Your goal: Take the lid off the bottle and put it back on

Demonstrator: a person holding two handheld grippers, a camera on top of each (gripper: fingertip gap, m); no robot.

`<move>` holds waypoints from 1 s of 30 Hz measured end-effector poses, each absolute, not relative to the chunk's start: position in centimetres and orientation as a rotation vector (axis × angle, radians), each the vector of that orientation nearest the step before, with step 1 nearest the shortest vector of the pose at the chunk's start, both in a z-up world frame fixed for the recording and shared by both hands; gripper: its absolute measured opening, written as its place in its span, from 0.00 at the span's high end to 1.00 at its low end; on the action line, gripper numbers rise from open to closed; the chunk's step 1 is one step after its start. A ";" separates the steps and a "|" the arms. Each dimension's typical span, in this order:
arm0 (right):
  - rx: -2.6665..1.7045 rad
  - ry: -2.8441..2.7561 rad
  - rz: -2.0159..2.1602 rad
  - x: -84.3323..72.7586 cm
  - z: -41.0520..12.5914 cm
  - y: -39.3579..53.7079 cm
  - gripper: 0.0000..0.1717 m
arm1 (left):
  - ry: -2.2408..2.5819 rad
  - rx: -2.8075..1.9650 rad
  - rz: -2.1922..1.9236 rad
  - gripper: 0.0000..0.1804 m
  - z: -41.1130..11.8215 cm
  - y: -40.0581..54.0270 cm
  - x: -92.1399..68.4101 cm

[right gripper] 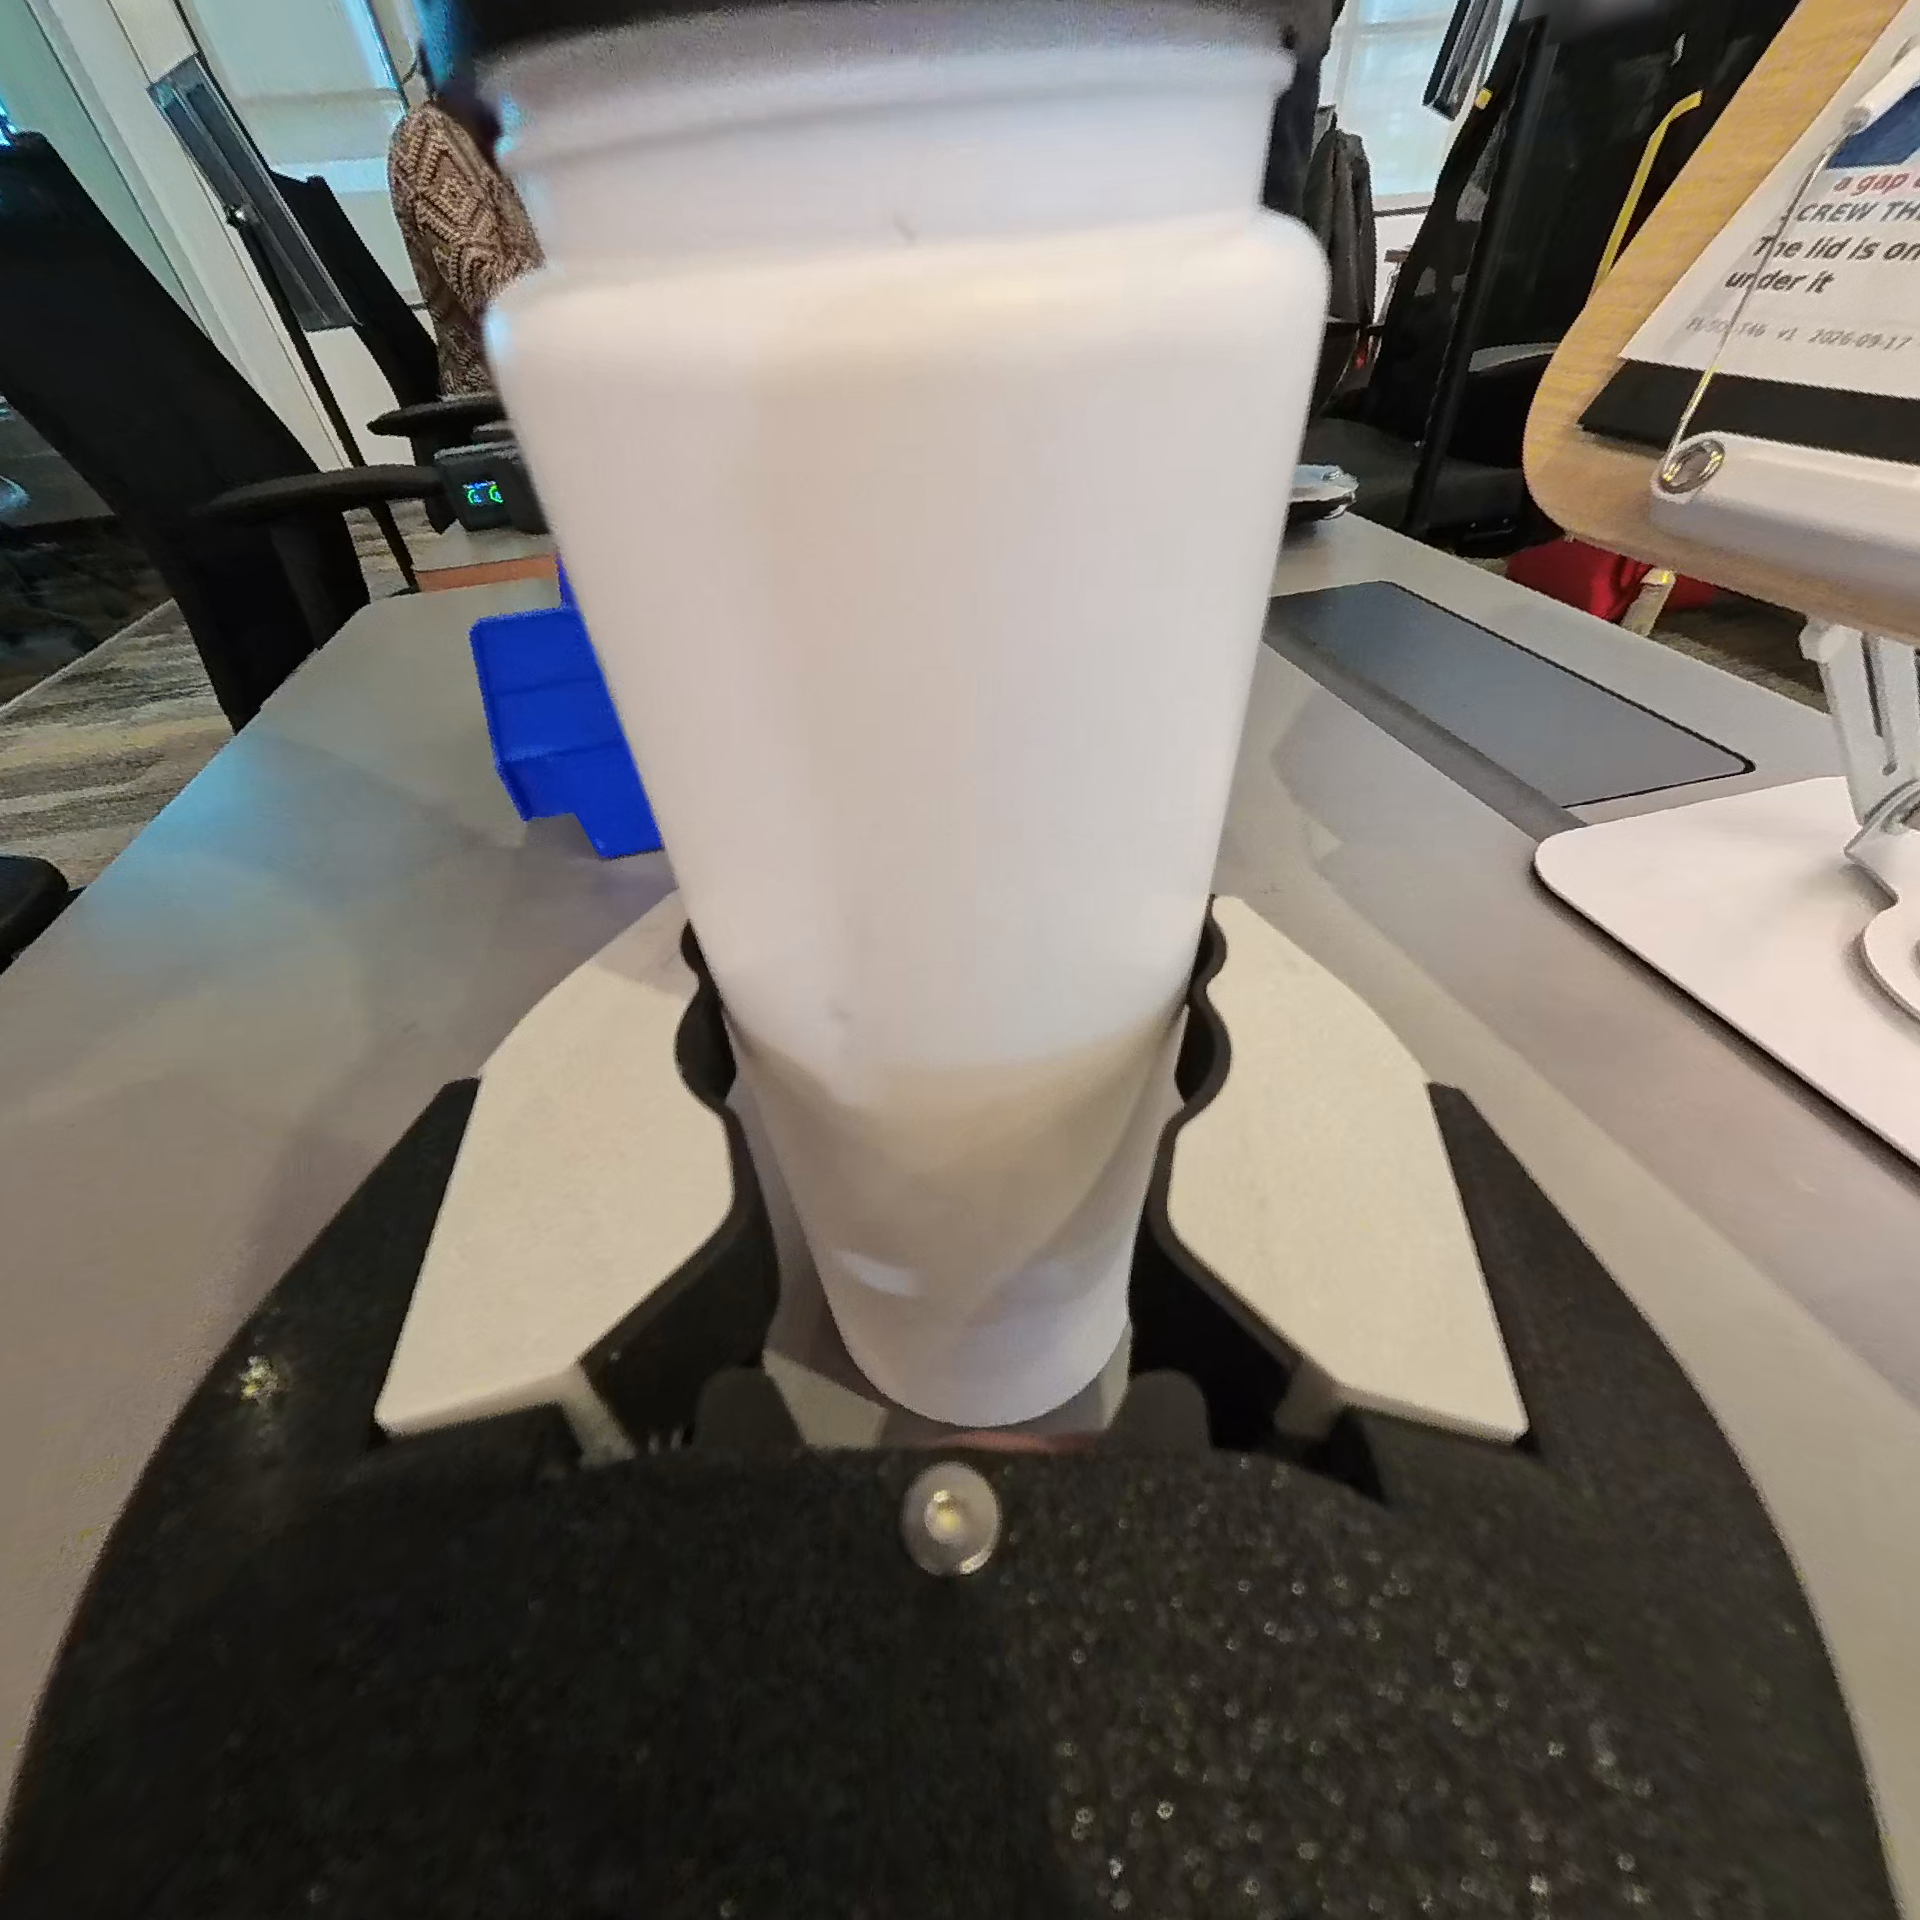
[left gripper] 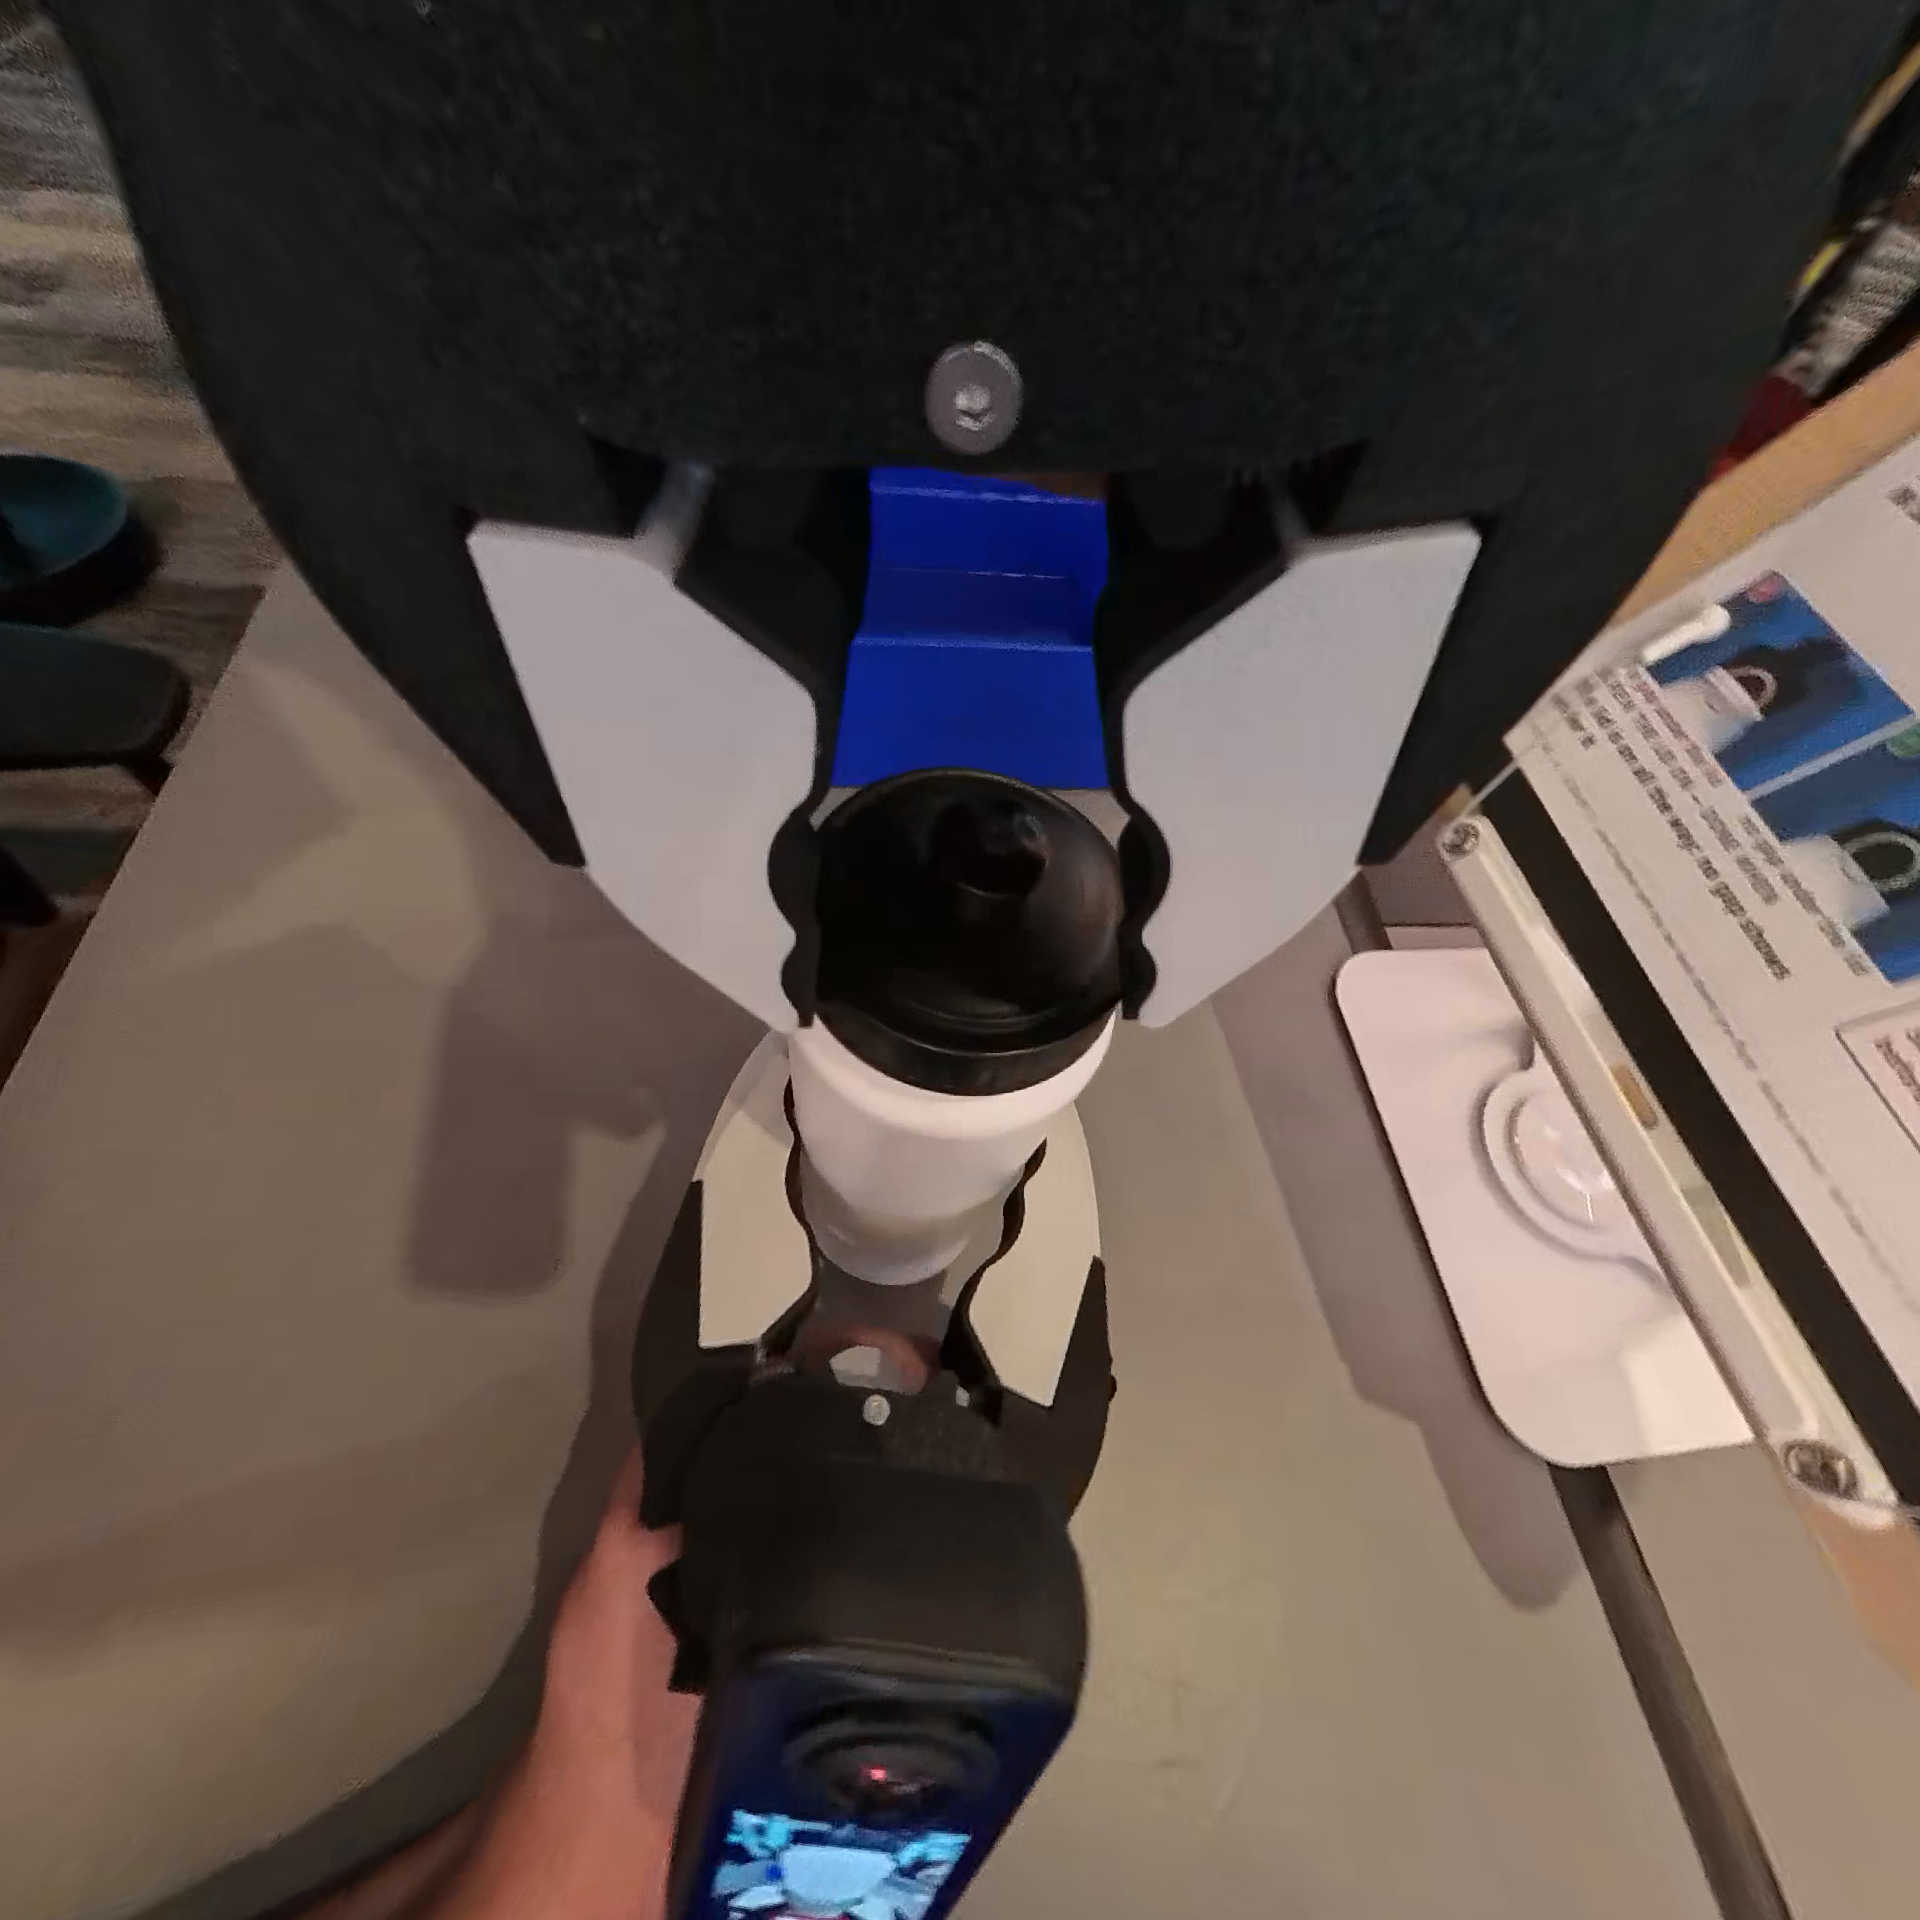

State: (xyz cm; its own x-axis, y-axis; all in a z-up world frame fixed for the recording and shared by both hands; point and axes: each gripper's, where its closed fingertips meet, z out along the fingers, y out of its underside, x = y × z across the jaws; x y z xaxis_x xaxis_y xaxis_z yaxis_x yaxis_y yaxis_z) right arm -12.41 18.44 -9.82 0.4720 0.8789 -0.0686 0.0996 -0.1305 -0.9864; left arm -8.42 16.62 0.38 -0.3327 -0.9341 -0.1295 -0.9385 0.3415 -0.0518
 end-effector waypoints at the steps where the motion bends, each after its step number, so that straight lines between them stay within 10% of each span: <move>1: -1.570 -0.879 0.845 -12.4 -9.8 18.4 0.50 | 2.417 -1.782 0.051 0.70 0.3 16.7 -8.3; 8: -1.567 -0.890 0.845 -12.3 -9.8 18.3 0.50 | 2.097 -2.128 0.037 0.75 0.3 17.1 -7.3; 15: -1.569 -0.886 0.846 -12.4 -9.8 18.4 0.50 | 2.423 -1.529 0.170 0.47 1.5 17.0 -8.5; 30: -1.570 -0.880 0.852 -12.4 -9.8 18.4 0.50 | 2.474 -1.826 -0.040 0.63 0.2 17.4 -10.3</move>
